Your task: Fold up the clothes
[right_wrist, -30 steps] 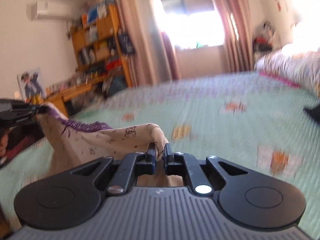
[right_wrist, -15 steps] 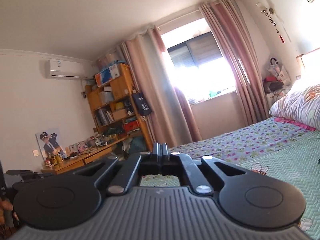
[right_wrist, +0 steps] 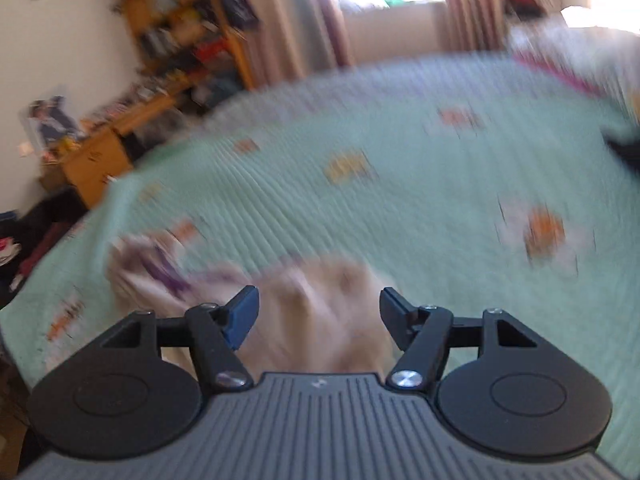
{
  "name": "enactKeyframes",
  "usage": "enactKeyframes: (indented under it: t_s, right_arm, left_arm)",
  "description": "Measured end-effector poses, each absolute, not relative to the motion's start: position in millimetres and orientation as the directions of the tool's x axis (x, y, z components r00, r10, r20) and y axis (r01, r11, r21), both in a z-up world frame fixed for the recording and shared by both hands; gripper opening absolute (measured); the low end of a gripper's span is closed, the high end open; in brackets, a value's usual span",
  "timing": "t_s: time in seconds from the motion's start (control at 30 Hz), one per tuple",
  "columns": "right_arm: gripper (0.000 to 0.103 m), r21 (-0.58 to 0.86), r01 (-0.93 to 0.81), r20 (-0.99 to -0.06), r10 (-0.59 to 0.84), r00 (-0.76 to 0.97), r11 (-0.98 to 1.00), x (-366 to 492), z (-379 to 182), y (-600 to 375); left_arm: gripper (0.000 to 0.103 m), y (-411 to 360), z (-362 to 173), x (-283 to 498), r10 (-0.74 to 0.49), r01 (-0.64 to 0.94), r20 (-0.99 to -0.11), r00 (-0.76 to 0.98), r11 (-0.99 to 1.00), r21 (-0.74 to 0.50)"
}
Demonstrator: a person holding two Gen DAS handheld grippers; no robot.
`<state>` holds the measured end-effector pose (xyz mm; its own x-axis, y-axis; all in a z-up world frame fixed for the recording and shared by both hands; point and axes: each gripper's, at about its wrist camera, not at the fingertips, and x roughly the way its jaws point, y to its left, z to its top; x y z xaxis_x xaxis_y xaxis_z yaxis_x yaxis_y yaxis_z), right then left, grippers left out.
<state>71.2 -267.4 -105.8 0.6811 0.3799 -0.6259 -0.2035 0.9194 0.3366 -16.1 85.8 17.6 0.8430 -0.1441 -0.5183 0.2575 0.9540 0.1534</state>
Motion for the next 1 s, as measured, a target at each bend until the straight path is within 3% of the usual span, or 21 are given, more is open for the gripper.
enactKeyframes:
  t_s: [0.07,0.17,0.2,0.23,0.27,0.3,0.37,0.53,0.63,0.9,0.93,1.0]
  right_arm:
    - [0.068,0.412,-0.171,-0.626,0.414,0.661,0.895,65,-131,-271]
    - [0.068,0.513,-0.171,-0.584,0.488,0.649,0.841,53,-158,-271]
    - [0.059,0.531,-0.198,-0.559,0.516,0.649,0.824,50,-160,-268]
    - [0.044,0.535,-0.224,-0.539,0.534,0.652,0.814,46,-160,-263]
    - [0.008,0.525,-0.249,-0.527,0.54,0.656,0.814,42,-157,-257]
    - [0.008,0.514,-0.274,-0.514,0.548,0.66,0.813,39,-154,-250]
    - [0.008,0.468,-0.33,-0.476,0.549,0.687,0.82,22,-143,-233]
    - [0.008,0.214,-0.591,-0.361,0.626,0.691,0.777,-36,-95,-173]
    - [0.008,0.131,-0.666,-0.37,0.66,0.654,0.734,-54,-92,-147]
    - [0.009,0.016,-0.7,-0.395,0.648,0.652,0.714,-73,-111,-125]
    - [0.009,0.001,-0.697,-0.396,0.64,0.658,0.717,-73,-111,-125]
    - [0.012,-0.01,-0.693,-0.402,0.631,0.663,0.721,-72,-113,-128]
  left_arm:
    - [0.031,82,-7,-19,-0.164,0.272,-0.561,0.811,0.956,0.113]
    - [0.036,71,-29,-17,-0.203,0.297,-0.608,0.767,0.953,0.057]
    - [0.037,66,-31,-15,-0.227,0.312,-0.617,0.753,0.949,0.031]
    - [0.041,62,-33,-13,-0.252,0.327,-0.625,0.738,0.945,0.006]
    - [0.045,54,-31,-13,-0.264,0.341,-0.624,0.736,0.94,0.005]
    - [0.047,46,-29,-12,-0.274,0.355,-0.621,0.734,0.935,0.007]
    - [0.061,29,-25,-12,-0.294,0.382,-0.617,0.73,0.924,0.011]
    - [0.084,14,-7,-13,-0.392,0.459,-0.604,0.694,0.887,-0.049]
    - [0.084,1,-11,-7,-0.424,0.509,-0.656,0.624,0.858,-0.071]
    - [0.082,-37,-49,9,-0.336,0.561,-0.792,0.51,0.828,0.01]
    - [0.079,-41,-54,11,-0.335,0.568,-0.805,0.489,0.823,0.003]
    - [0.061,-49,-65,15,-0.339,0.579,-0.83,0.444,0.815,-0.023]
